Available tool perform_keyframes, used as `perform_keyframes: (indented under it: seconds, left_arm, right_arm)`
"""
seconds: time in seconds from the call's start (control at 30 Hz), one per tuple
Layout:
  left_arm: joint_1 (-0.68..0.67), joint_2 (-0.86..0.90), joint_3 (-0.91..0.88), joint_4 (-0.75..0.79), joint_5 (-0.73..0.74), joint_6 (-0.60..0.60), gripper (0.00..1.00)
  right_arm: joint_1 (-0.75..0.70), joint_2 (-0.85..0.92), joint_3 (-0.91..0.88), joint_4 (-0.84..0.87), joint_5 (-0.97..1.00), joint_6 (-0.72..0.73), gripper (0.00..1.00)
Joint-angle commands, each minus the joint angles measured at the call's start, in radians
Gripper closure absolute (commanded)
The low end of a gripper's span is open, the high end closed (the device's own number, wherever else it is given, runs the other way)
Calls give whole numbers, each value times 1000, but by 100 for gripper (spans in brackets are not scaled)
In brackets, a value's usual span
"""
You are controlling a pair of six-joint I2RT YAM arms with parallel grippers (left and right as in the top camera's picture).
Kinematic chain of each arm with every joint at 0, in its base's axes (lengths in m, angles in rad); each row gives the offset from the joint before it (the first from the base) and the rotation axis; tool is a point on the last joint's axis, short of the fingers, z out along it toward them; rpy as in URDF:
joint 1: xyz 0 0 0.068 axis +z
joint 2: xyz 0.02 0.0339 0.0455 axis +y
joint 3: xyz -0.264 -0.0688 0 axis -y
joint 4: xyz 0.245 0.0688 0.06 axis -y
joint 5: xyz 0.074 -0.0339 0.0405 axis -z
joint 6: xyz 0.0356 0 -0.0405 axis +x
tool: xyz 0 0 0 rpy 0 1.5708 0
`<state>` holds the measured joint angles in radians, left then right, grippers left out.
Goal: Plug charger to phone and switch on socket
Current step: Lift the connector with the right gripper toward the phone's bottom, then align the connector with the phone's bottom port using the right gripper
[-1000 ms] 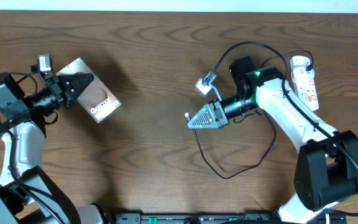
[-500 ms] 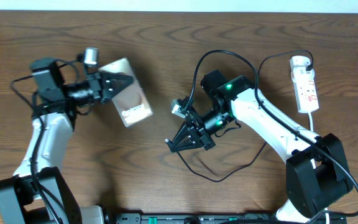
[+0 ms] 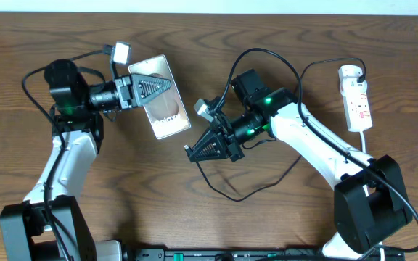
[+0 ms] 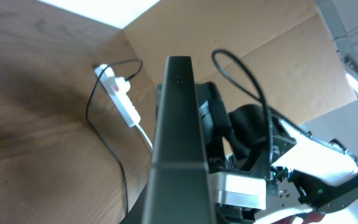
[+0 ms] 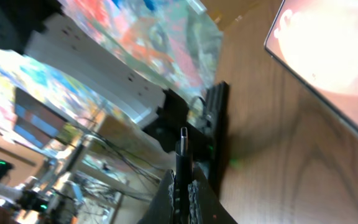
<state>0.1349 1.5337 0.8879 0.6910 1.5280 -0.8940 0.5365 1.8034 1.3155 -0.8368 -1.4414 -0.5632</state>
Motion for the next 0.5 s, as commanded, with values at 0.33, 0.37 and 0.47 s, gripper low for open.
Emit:
perform_keyframes:
  seconds: [0.33,0.37,0.47]
  left_arm:
    - [124,-13,11,63,38,-196,93]
    - [124,-13,11,63,38,-195,93]
    - [124,-13,11,73,39,-185,93]
  right_arm:
    - [4,232,4,126,-121,153,99]
    - [6,247,4,148,-121,175,99]
    - [8,270,4,220,-121,240,99]
